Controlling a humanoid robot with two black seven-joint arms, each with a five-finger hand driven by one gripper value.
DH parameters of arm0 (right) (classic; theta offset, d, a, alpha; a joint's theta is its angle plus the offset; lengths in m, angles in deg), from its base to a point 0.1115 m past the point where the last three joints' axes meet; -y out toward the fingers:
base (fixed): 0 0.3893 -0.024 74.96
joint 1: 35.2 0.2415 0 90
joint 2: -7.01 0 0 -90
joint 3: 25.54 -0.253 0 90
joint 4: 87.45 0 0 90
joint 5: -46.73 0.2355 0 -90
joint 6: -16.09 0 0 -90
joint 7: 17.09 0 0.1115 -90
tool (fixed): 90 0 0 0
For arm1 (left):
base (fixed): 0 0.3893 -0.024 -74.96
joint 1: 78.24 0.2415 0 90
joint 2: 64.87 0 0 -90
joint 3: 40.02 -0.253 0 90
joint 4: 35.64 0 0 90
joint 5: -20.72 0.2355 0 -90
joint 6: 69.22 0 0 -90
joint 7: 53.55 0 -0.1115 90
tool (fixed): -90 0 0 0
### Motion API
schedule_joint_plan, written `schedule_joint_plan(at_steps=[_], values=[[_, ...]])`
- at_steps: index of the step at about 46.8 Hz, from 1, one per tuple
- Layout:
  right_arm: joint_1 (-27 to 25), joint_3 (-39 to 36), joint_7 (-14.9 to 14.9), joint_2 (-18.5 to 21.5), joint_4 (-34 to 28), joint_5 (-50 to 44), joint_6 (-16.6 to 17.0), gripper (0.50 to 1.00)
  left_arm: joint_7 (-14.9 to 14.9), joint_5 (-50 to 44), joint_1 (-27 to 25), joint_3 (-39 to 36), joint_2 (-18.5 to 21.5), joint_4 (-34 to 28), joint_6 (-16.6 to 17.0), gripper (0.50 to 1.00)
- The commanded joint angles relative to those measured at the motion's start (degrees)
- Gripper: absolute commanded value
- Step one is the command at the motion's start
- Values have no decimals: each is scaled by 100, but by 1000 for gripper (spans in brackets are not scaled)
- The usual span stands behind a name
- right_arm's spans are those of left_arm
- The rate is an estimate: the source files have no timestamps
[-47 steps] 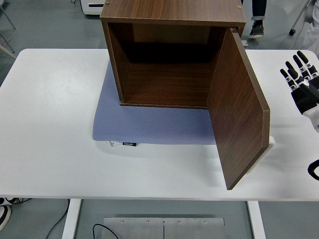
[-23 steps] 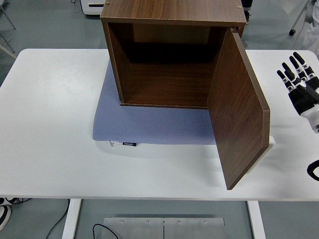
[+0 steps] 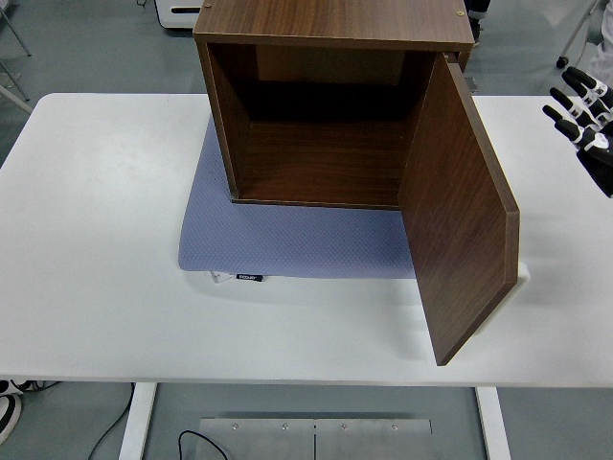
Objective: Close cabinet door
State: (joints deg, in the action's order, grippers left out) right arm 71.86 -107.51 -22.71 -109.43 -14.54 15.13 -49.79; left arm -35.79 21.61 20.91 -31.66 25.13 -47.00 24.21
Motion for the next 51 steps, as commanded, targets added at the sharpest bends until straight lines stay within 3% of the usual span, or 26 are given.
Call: schedule_joint_plan(at_steps=[1, 13, 27, 51], values=[[-81, 40, 105, -133, 275, -92, 206, 1000, 0, -1, -1, -1, 0, 2, 0, 1000], [-388, 32, 457, -336, 549, -575, 1088, 1000, 9, -1, -1, 8, 0, -7, 0, 1000], [-713, -39, 580, -336, 645, -672, 1088, 1000, 0, -1, -1, -1, 0, 2, 0, 1000], [-1548, -91, 782, -415, 1550, -663, 1088, 1000, 9, -1, -1, -1, 0, -7, 0, 1000]])
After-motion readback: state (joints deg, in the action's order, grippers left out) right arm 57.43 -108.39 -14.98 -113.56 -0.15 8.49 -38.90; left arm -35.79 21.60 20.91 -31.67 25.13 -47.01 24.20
